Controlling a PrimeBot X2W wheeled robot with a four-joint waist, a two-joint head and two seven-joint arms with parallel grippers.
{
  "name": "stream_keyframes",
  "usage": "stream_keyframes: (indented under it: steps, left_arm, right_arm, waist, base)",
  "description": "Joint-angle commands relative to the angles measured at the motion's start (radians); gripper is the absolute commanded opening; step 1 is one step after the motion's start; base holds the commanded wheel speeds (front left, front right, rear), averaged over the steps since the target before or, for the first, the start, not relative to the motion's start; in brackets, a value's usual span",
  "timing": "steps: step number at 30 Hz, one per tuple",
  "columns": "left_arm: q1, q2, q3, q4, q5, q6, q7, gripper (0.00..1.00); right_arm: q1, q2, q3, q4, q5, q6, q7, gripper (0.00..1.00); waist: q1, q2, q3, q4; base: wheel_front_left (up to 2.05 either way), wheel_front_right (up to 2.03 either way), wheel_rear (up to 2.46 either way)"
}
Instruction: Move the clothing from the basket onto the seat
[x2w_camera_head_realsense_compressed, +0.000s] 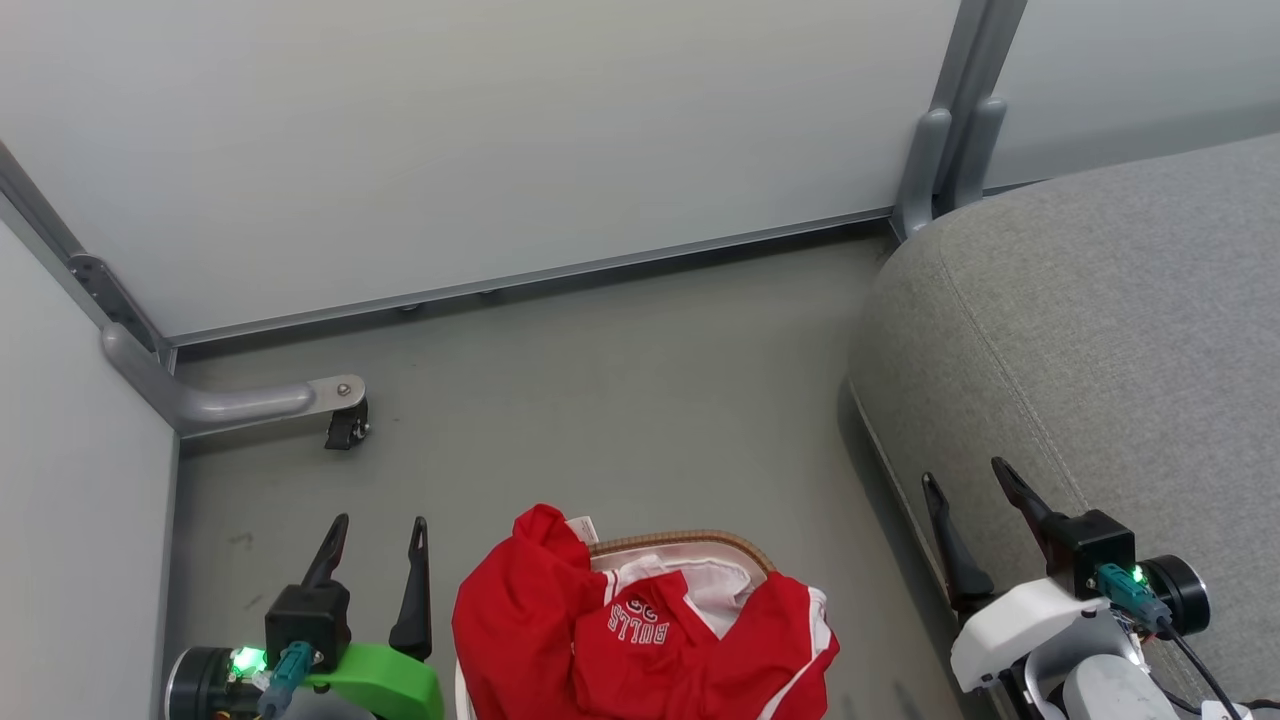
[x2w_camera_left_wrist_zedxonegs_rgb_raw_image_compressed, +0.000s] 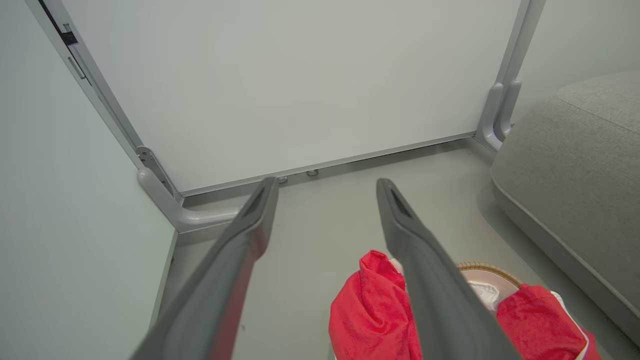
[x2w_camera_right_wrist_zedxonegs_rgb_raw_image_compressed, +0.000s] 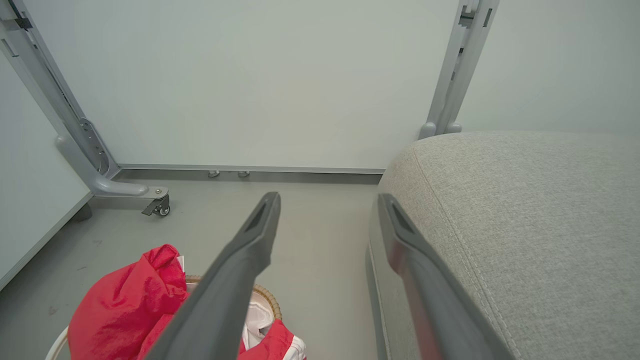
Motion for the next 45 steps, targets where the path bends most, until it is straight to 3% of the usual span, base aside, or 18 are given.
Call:
stream_keyframes:
  steps: [1,18,29,35,45]
  left_arm:
    - [0.008,0.001,0.008,0.005,-0.003,-0.002,-0.001,1.0]
    - [-0.115,-0.003,0.0,0.075,-0.026,-0.023,0.0,1.0]
    - [-0.244,0.039,-0.065,0.173,-0.049,-0.029,0.0,1.0]
    - [-0.314,0.086,-0.122,0.287,-0.055,-0.029,0.0,1.0]
    - [-0.442,0.142,-0.211,0.551,0.043,-0.008,0.0,1.0]
  right_arm:
    - [0.01,0.001,0.001,0.002,0.001,0.0,-0.005,1.0]
    - [-0.099,0.013,0.048,-0.053,0.043,0.0,-0.005,1.0]
    - [-0.191,0.018,0.114,-0.149,0.135,0.0,-0.005,1.0]
    - [-0.235,0.018,0.156,-0.202,0.186,0.0,-0.005,1.0]
    - [-0.271,0.018,0.192,-0.23,0.234,0.0,-0.005,1.0]
  waist:
    - [0.0,-0.0001,0.005,-0.002]
    - [0.0,-0.0001,0.211,-0.113]
    - [0.0,-0.0001,0.381,-0.196]
    - [0.0,-0.0001,0.47,-0.239]
    - [0.0,-0.0001,0.588,-0.296]
  base:
    - [0.0,0.0,0.0]
    - [0.0,0.0,0.0]
    - [0.0,0.0,0.0]
    - [0.0,0.0,0.0]
    - [0.0,0.0,0.0]
